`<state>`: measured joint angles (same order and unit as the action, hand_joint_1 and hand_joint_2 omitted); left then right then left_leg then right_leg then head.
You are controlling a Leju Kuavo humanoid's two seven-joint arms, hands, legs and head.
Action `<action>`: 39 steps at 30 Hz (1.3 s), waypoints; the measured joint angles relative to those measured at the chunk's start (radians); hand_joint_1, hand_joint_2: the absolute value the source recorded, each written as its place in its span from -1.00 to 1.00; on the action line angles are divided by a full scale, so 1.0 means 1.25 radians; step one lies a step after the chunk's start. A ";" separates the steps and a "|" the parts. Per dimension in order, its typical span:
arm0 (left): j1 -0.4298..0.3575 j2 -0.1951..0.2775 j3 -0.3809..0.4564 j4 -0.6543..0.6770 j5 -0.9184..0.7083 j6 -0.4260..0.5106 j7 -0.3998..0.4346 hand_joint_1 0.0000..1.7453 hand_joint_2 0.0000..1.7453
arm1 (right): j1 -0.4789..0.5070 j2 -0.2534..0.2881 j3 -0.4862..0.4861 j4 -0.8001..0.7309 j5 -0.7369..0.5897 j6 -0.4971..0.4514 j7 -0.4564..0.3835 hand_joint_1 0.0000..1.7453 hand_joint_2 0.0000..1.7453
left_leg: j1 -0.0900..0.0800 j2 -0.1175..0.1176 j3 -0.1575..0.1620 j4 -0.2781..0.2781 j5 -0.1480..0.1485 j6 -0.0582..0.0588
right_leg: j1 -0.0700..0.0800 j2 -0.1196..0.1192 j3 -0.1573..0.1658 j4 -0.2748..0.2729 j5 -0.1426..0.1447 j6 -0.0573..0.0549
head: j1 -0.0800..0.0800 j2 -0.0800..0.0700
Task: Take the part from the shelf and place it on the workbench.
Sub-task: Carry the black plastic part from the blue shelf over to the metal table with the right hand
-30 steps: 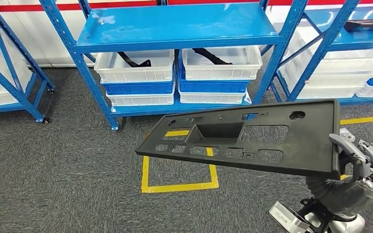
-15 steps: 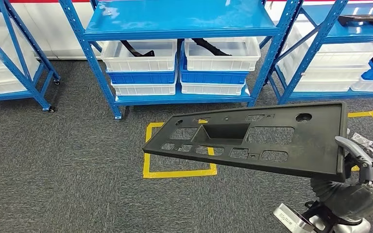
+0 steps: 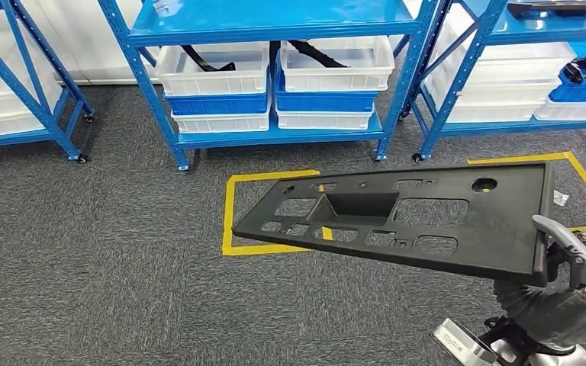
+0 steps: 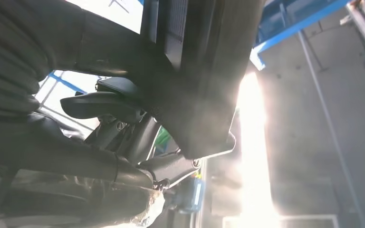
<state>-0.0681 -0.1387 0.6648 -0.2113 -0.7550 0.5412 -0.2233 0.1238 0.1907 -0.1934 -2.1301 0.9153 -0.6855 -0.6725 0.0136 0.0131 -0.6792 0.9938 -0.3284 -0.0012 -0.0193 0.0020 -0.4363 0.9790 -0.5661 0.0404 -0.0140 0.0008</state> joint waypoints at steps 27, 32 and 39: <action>-0.001 0.007 -0.007 0.005 -0.002 -0.004 -0.021 -1.00 1.00 | -0.006 -0.023 -0.008 0.027 -0.022 0.000 0.000 1.00 1.00 | -0.025 -0.003 0.151 -0.032 -0.136 0.032 | 0.012 -0.013 -0.139 -0.016 0.162 -0.007 | -0.001 0.000; -0.004 0.007 -0.009 0.005 -0.004 -0.007 -0.022 -1.00 1.00 | -0.013 -0.023 -0.012 0.034 -0.019 0.000 0.000 1.00 1.00 | -0.025 -0.002 0.150 -0.032 -0.136 0.032 | 0.012 -0.013 -0.141 -0.016 0.162 -0.007 | -0.001 0.000; -0.008 0.010 -0.013 0.005 -0.007 -0.012 -0.018 -1.00 1.00 | -0.014 -0.023 -0.020 0.035 -0.017 0.000 0.000 1.00 1.00 | -0.026 -0.002 0.146 -0.029 -0.136 0.033 | 0.007 -0.013 -0.143 -0.016 0.164 -0.004 | -0.001 0.000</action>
<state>-0.0784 -0.1263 0.6490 -0.2045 -0.7633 0.5261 -0.2456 0.1059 0.1617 -0.2179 -2.0869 0.8944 -0.6855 -0.6725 -0.0195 0.0100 -0.4967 0.9581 -0.4990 0.0403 -0.0111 -0.0141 -0.6147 0.9584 -0.3615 0.0349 -0.0154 0.0008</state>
